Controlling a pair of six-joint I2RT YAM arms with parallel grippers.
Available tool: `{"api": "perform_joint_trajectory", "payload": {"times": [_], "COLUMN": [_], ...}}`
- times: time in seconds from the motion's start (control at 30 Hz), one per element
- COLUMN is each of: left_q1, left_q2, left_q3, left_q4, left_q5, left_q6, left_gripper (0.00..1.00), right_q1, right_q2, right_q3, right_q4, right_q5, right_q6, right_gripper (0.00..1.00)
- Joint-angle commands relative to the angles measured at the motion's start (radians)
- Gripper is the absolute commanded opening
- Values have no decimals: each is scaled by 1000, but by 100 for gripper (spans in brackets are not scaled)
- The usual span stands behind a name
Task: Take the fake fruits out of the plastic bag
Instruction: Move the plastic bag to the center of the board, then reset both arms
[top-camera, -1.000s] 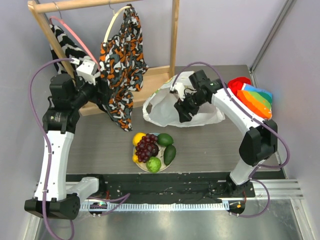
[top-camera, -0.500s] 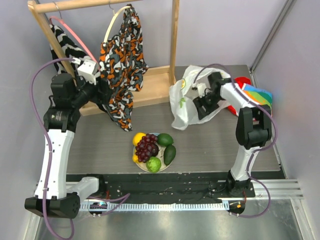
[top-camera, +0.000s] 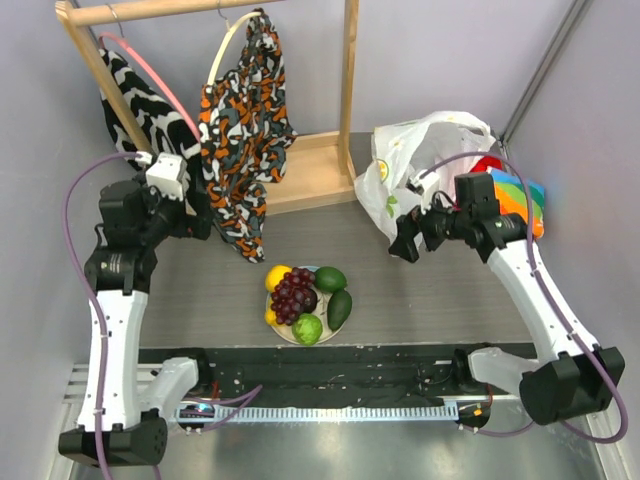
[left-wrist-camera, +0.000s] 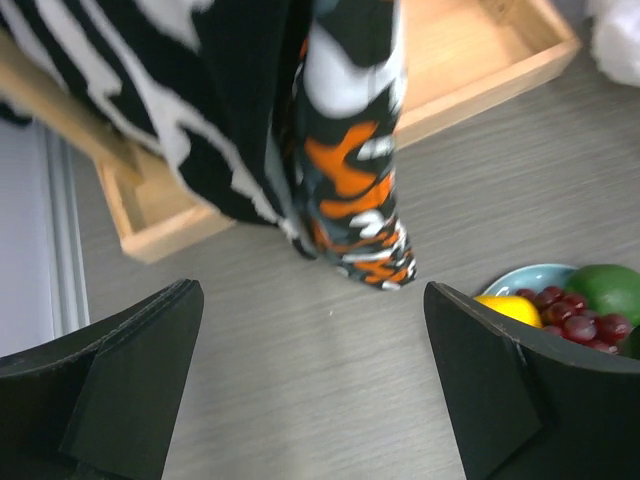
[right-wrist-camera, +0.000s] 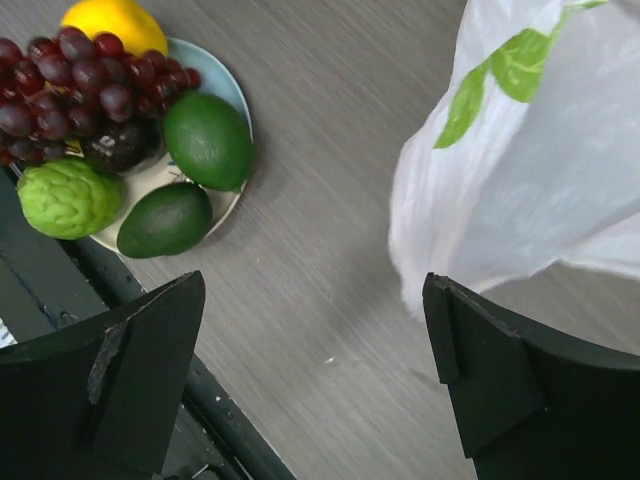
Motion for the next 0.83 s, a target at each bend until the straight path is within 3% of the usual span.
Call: {"api": "perform_joint_trajectory", "payload": {"times": [0.0, 0.1, 0.23, 0.8], "left_q1": [34, 48, 57, 90], "left_q2": [-41, -47, -53, -72], "left_q3": [-75, -135, -215, -327], "left_q4": [-35, -33, -9, 33], "left_q5": [-75, -99, -126, -67], "left_q6": [-20, -32, -37, -38], "left_gripper": [100, 100, 100, 100], "right_q1": [0, 0, 0, -2], "right_q2": [-79, -133, -175, -207], "right_q3": [-102, -148, -186, -242], "right_q4": [27, 39, 25, 107], "right_q5": [146, 275, 329, 359], "right_q6": [74, 128, 126, 197], "right_gripper": [100, 100, 100, 100]}}
